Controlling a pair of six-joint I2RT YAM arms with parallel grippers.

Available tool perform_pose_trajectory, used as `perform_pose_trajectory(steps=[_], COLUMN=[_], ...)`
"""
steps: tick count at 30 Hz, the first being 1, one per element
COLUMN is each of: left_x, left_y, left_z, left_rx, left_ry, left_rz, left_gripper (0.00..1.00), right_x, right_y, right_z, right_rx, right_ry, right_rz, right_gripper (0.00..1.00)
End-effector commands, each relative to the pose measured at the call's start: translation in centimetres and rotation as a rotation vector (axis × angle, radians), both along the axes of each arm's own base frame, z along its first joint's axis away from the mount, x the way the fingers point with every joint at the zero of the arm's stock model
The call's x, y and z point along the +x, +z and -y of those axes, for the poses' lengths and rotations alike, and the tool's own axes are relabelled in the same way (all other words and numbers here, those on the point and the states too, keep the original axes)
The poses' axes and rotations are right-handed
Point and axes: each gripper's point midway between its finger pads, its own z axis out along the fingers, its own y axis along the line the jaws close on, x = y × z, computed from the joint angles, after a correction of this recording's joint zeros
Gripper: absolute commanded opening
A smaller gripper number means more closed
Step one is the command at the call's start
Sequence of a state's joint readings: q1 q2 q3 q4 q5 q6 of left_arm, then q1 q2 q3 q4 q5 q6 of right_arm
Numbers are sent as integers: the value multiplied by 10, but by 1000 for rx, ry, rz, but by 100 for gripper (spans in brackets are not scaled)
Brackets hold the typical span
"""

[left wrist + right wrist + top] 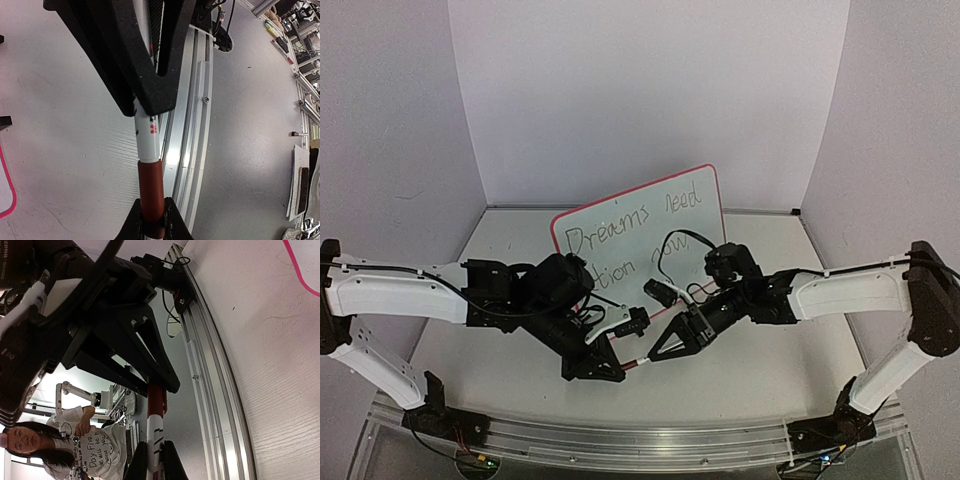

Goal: Write a sentence on the whiteboard
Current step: Put down the whiteboard marker at the center of the board.

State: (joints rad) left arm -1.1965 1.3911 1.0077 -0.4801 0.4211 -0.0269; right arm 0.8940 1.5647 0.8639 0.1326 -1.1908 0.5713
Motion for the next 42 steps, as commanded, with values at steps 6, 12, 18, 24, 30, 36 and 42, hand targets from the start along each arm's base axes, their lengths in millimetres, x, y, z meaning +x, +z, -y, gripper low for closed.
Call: perform_pose_trajectory(steps=[6, 12, 18, 24, 30, 36, 42], left_x=[19, 21, 27, 56, 71, 86, 98], left_y=[105, 118, 101, 57, 15, 2, -6], left_z=[63, 71, 64, 18, -36, -71, -88], left_rx=[-398, -444, -377, -230, -127, -84, -55], left_ry=[-51, -71, -33, 201, 446, 632, 745], left_rz=[149, 184, 166, 123, 69, 62, 23], left_gripper=[0, 0, 1, 37, 52, 64, 69], right_x=[-21, -25, -14, 42, 64, 72, 76], right_y=[13, 11, 8, -7, -39, -63, -83], right_z=[-19, -22, -20, 14, 48, 56, 50], right_rx=[52, 53, 27, -59, -264, -352, -401], right_ry=[83, 88, 14, -249, -388, -447, -459], right_rz=[44, 42, 74, 110, 177, 170, 157], right_gripper=[0, 0, 0, 0, 0, 2, 4])
